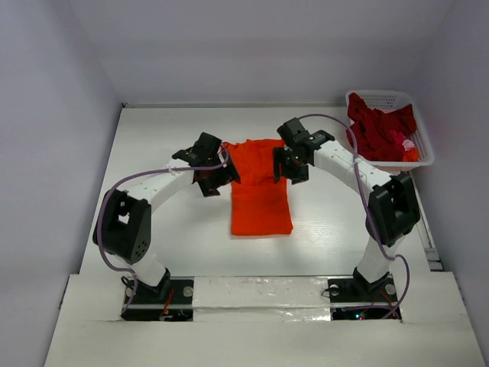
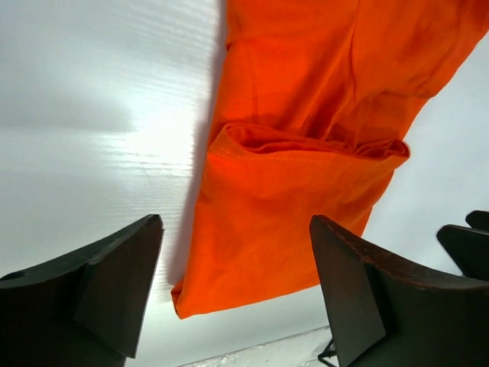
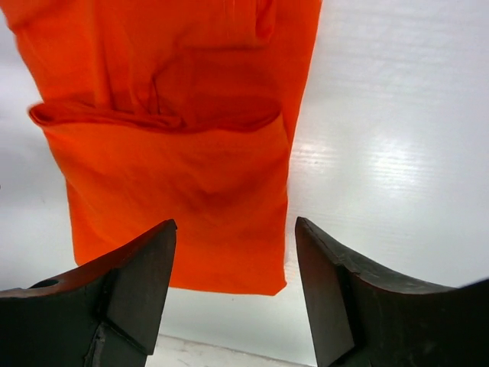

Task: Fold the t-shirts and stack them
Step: Fold the folded rectangular tshirt in 1/3 of the way

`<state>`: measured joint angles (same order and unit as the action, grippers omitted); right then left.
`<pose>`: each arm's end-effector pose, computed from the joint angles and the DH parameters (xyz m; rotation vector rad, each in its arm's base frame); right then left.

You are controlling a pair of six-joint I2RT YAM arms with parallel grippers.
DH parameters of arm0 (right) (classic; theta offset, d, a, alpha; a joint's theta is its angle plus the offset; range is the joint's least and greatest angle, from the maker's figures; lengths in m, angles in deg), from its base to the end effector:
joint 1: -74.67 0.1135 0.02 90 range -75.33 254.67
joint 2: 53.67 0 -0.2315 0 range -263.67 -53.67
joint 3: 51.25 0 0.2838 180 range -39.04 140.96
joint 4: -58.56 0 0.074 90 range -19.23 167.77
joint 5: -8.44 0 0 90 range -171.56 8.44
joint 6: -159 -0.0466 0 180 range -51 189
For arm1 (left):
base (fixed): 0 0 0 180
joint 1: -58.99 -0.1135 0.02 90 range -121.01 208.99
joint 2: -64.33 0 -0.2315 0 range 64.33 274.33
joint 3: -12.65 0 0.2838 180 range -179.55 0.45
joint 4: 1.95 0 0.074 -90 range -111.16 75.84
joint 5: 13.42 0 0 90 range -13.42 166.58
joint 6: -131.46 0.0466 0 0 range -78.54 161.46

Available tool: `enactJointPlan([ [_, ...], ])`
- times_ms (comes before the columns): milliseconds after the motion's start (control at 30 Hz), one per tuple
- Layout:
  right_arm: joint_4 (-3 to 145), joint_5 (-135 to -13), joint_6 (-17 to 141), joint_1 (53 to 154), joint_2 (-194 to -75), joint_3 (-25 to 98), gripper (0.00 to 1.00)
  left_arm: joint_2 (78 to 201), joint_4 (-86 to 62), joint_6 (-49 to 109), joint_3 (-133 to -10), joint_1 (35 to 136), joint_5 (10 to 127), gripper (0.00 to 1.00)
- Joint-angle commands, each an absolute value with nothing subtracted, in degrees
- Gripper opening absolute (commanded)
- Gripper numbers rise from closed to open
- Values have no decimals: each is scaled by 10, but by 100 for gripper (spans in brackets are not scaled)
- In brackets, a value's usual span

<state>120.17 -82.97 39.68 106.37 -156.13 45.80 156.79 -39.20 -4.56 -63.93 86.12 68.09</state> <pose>0.3406 0.2090 0.2018 -0.0506 2.7719 0.2567 0.3306 -0.1771 0.1711 -0.3672 2.6036 -0.6788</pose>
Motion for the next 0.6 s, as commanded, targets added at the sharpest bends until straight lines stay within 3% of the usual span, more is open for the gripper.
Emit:
enactJointPlan([
  [0,1222,-868,418,1057,-1528,508,64,1520,-414,-28,-683,854,702,75],
  [33,1224,-868,418,1057,-1526,510,61,1515,-418,-27,-683,854,703,70],
  [100,1224,-856,415,1057,-1516,504,46,1499,-423,-26,-673,854,704,41],
  [133,1223,-850,411,1057,-1511,493,18,1491,-424,-27,-668,854,707,25],
  [167,1219,-843,408,1057,-1503,486,5,1486,-425,-28,-663,854,709,3],
  [200,1218,-843,400,1057,-1499,480,0,1475,-427,-30,-652,854,710,0],
  [300,1215,-842,396,1057,-1489,470,0,1455,-415,-34,-646,854,709,0],
  [333,1216,-836,396,1050,-1489,476,8,1453,-412,-38,-652,848,710,4],
  [367,1210,-821,395,1050,-1488,493,17,1453,-405,-40,-658,848,711,19],
  [400,1206,-805,389,1033,-1487,502,33,1456,-399,-40,-674,842,710,26],
  [467,1182,-771,381,1012,-1487,523,45,1464,-374,-44,-689,824,701,43],
  [500,1172,-762,375,1000,-1488,526,55,1475,-362,-46,-701,818,689,47],
  [567,1146,-738,371,963,-1502,533,61,1486,-327,-42,-714,807,682,54],
])
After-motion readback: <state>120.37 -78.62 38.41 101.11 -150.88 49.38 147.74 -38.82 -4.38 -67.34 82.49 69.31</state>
